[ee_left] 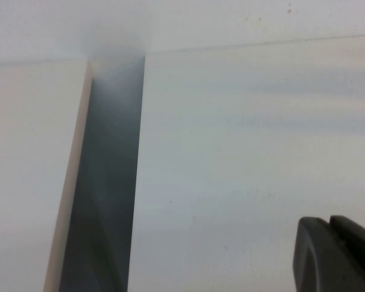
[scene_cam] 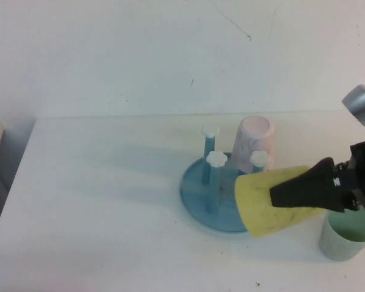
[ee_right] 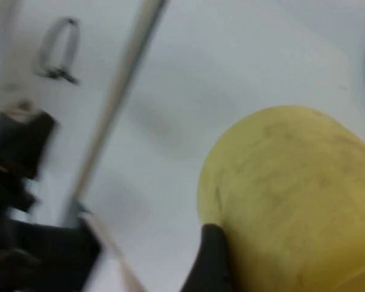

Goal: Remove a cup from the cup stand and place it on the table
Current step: Hand over the cup

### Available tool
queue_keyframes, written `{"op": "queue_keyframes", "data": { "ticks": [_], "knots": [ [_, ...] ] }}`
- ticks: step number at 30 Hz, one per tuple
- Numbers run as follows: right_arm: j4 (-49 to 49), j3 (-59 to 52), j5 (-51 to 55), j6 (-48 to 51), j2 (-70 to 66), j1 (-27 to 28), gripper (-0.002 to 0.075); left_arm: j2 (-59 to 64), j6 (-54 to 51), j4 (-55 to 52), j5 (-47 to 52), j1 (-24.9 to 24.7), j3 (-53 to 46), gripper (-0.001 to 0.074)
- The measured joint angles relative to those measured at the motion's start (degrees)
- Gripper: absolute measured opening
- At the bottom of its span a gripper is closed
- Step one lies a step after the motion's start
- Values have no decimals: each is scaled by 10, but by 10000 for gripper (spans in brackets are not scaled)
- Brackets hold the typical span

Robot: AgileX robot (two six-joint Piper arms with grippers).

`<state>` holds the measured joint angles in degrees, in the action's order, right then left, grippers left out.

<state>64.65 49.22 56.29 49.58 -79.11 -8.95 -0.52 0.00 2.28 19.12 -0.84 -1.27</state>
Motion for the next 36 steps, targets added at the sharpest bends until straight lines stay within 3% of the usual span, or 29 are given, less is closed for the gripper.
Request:
{"op": "queue_keyframes", "data": {
  "ticks": [6,11,17,24,36],
  "knots": [
    [176,-4,96,28,-60,6,587,0,0,0,0,0,0,-3],
    [295,-4,102,-7,-88,7,587,0,0,0,0,0,0,-3],
    [311,-4,102,-149,-93,8,587,0,0,0,0,0,0,-3],
    [314,-4,64,-160,-107,14,587,0,0,-1,0,0,0,-3],
    [315,-4,98,-159,-134,18,587,0,0,-110,2,0,0,-3]
  ]
}}
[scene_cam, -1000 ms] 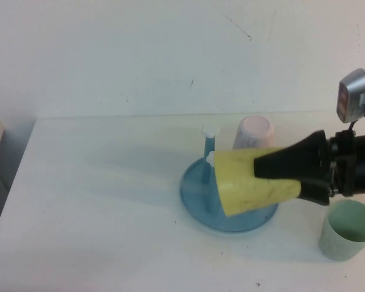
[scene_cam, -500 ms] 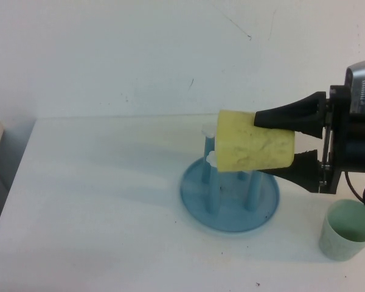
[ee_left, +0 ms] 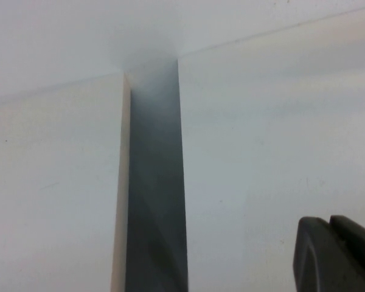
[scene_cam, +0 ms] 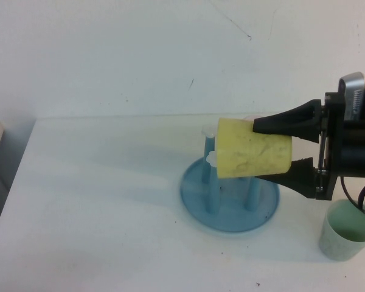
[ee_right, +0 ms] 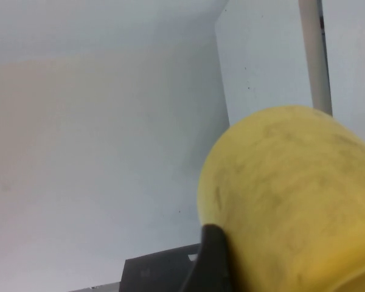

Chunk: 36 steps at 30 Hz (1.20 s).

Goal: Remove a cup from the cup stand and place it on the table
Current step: Hand over the cup

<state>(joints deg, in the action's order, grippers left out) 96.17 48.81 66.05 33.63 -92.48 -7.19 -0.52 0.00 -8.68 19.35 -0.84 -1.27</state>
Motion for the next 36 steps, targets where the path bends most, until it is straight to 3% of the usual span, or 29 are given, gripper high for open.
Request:
{"op": "queue_keyframes", "data": {
  "ticks": [3,8,11,23,26,30,36],
  "knots": [
    [1,0,1,12,-1,0,587,0,25,38,-15,0,-1,-3],
    [1,0,2,40,-1,0,587,0,201,343,-153,0,-3,-3],
    [1,0,2,43,-1,0,587,0,228,454,-209,0,-3,-3],
    [1,0,2,59,-3,0,587,0,211,538,-243,0,-3,-3],
    [1,0,2,70,-3,0,587,2,207,528,-197,0,-3,-3],
    [1,0,2,73,-3,0,587,62,127,519,-25,0,34,-3],
    [1,0,2,83,-3,0,587,221,-183,649,162,-1,152,-3]
  ]
}}
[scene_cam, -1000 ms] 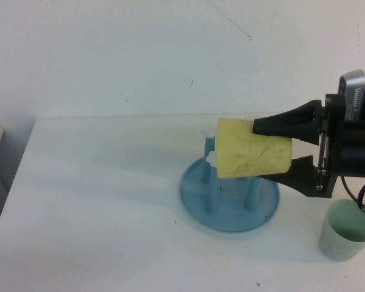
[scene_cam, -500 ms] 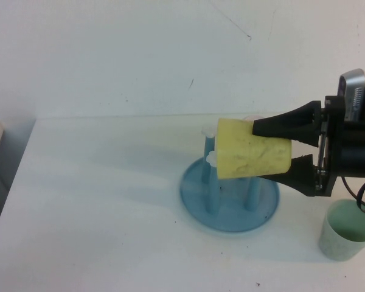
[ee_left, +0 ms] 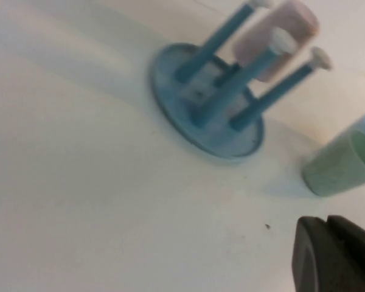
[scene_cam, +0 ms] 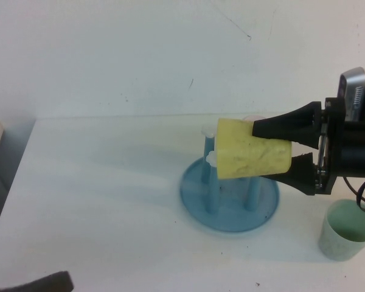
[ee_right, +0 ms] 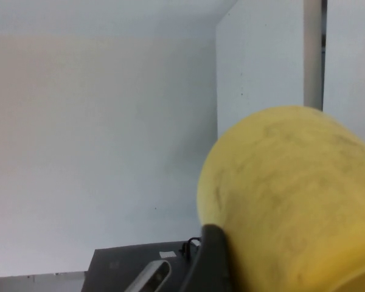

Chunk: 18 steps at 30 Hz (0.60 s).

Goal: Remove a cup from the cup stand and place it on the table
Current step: Hand over the cup

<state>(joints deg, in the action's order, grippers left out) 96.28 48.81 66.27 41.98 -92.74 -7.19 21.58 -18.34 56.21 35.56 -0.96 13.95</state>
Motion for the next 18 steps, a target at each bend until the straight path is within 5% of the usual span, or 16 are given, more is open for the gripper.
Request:
{"op": "queue_keyframes", "data": {
  "ticks": [6,11,18],
  "knots": [
    [0,0,0,21,0,0,587,152,-358,231,33,0,77,-3],
    [0,0,0,26,0,0,587,260,-468,383,52,0,116,-3],
    [0,0,0,5,0,0,587,490,-570,396,290,-5,202,-3]
  ]
}}
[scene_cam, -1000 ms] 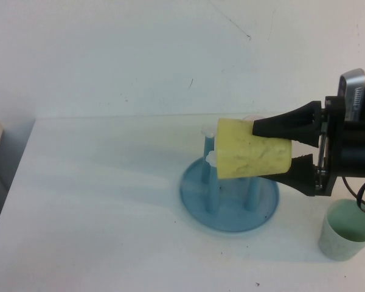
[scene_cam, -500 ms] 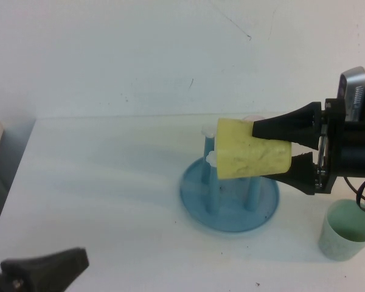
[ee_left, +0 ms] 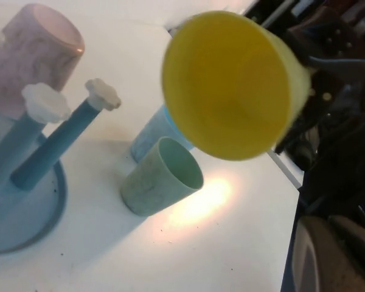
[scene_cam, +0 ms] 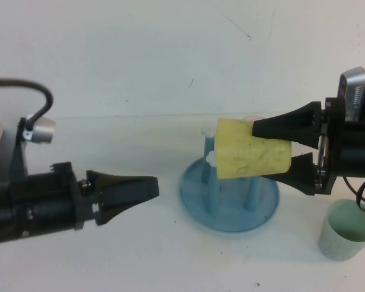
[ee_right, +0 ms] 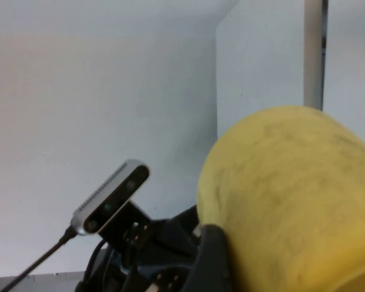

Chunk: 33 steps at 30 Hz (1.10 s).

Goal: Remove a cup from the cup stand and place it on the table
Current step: Hand over the cup

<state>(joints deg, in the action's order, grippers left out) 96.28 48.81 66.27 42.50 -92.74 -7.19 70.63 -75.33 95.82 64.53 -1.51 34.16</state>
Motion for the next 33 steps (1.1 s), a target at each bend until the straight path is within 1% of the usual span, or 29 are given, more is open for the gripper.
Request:
{"op": "queue_keyframes", "data": {
  "ticks": [5,8,11,13,14,16,20,21,22,24,26,33],
  "knots": [
    [0,0,0,-13,0,0,587,106,-13,1,9,-6,53,-3],
    [0,0,0,-14,0,0,587,124,-37,1,9,-18,71,-3],
    [0,0,0,-15,0,0,587,125,-68,1,11,-41,89,9],
    [0,0,0,-15,0,0,587,126,-94,2,13,-59,103,46],
    [1,0,0,-15,0,0,587,126,-107,2,14,-70,110,81],
    [1,0,0,-15,0,0,587,126,-119,2,16,-88,125,166],
    [1,0,0,-15,0,0,587,126,-112,2,7,-122,159,382],
    [1,0,0,-15,0,0,587,126,-107,2,-3,-132,169,420],
    [1,0,0,-15,0,0,587,127,-105,2,-12,-139,177,442],
    [1,0,0,-15,0,0,587,130,-102,2,-30,-155,193,473],
    [1,0,0,-15,0,0,587,134,-101,2,-41,-167,203,484],
    [1,4,-12,-15,-1,0,587,141,-100,4,-77,-183,213,491]
  ]
}}
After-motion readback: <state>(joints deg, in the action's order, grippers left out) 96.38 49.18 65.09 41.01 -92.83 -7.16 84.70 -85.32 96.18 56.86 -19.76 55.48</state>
